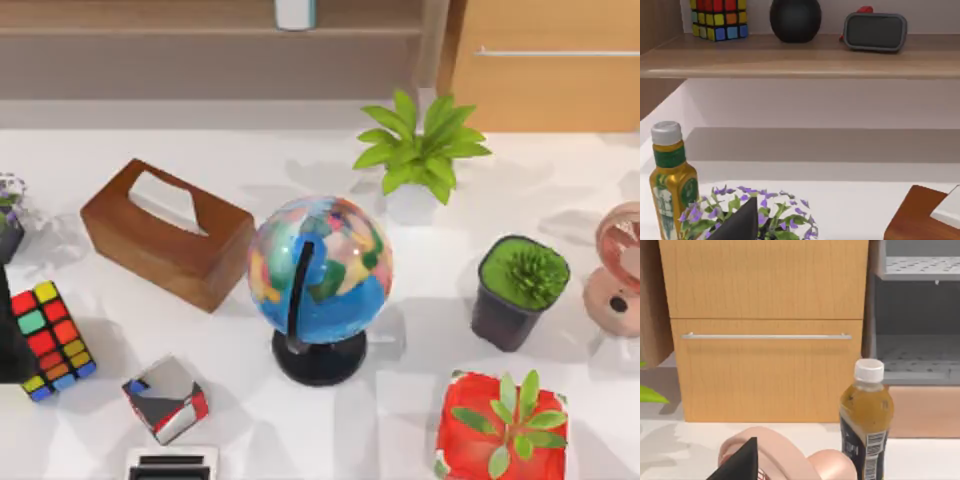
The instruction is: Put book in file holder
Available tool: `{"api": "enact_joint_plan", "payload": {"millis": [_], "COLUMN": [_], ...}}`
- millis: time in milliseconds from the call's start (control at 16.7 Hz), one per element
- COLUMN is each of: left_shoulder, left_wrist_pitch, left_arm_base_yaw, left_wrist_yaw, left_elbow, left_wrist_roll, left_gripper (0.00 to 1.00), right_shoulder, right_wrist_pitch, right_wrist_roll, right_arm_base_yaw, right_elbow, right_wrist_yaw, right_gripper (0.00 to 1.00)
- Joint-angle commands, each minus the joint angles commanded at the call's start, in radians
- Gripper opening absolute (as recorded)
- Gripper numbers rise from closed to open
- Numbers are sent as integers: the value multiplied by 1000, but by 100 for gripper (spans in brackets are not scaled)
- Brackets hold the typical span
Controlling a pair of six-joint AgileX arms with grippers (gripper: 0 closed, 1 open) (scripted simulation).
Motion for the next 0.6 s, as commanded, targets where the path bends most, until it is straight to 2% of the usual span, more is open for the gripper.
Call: {"api": "enact_joint_plan", "payload": {"millis": [300, 600], "left_shoulder": [0, 0], "left_wrist_pitch": [0, 0], "left_arm_base_yaw": [0, 0], "left_wrist_yaw": [0, 0], "left_elbow": [0, 0], "left_wrist_roll": [0, 0], "left_gripper": [100, 100], "right_shoulder": [59, 365], "right_wrist_pitch": [56, 256], "right_wrist_roll": [2, 2], "right_arm_base_yaw": [48, 220], "right_elbow": [61, 356], "right_wrist_yaw": [20, 107], "right_gripper": [100, 100]}}
